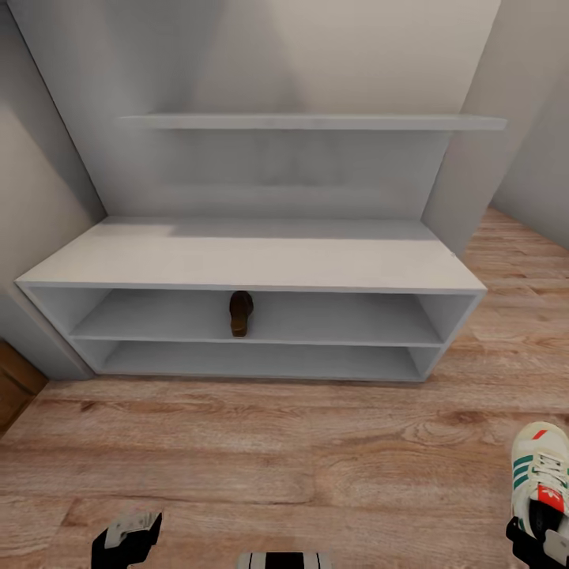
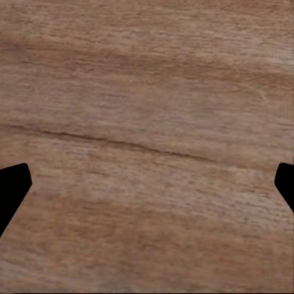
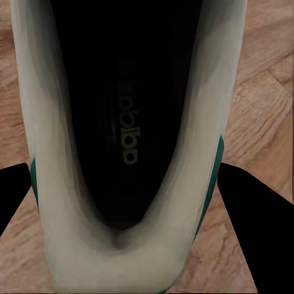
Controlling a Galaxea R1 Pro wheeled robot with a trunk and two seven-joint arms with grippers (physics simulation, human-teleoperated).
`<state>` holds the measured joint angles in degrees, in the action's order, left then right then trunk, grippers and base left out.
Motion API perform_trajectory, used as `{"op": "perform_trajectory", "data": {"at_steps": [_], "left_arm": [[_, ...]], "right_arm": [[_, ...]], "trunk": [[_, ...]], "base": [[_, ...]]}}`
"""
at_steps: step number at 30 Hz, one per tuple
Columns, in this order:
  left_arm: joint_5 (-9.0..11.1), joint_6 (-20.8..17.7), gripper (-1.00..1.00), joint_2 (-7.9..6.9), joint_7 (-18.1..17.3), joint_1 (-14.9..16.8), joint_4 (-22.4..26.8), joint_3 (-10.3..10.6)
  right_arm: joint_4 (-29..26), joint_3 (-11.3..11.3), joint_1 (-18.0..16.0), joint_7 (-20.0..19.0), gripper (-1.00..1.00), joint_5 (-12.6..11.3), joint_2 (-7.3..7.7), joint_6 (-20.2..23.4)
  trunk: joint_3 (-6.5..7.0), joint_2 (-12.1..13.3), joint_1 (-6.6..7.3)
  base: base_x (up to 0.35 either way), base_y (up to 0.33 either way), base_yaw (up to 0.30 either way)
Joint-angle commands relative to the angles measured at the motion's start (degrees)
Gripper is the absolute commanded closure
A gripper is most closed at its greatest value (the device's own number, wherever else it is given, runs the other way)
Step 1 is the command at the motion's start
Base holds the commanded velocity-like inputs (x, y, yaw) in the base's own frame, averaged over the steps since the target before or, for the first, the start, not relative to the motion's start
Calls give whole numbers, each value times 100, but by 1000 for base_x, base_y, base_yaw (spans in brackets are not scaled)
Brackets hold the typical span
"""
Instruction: Pick up the two gym shoes and the two sandals from the corridor floor and place them onto the hallstand (shoe rack) in the corridor, making sure they are on the rack and not on the floor. Arrange them so the two gym shoes are next to each other and the two sandals are next to each other.
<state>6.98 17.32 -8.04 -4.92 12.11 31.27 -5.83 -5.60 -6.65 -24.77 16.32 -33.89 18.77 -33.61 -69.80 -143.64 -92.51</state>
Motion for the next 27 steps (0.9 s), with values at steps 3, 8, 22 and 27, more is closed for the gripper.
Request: {"op": "perform_trajectory", "data": {"at_steps": [3,8,22,27], "left_arm": [[61,7,-100,-111,-53,2,-7,-19],[221,-9,-100,-348,-77,1,-1,-23],[273,0,-100,-336,-88,1,-5,-1],[270,0,-100,-324,-88,1,0,3]], "right_arm": [[-3,-47,-2,47,100,-13,-2,-5],[-3,-47,-2,47,100,-13,-5,-5],[-3,-47,-2,47,100,-13,-5,-13],[-3,-47,-2,41,100,-19,-25,-13]], "trunk": [[-4,-2,4],[-4,-2,4],[-4,-2,4],[-4,-2,4]], "base": [[-254,217,0],[-256,218,0],[-234,236,0],[-232,240,0]]}}
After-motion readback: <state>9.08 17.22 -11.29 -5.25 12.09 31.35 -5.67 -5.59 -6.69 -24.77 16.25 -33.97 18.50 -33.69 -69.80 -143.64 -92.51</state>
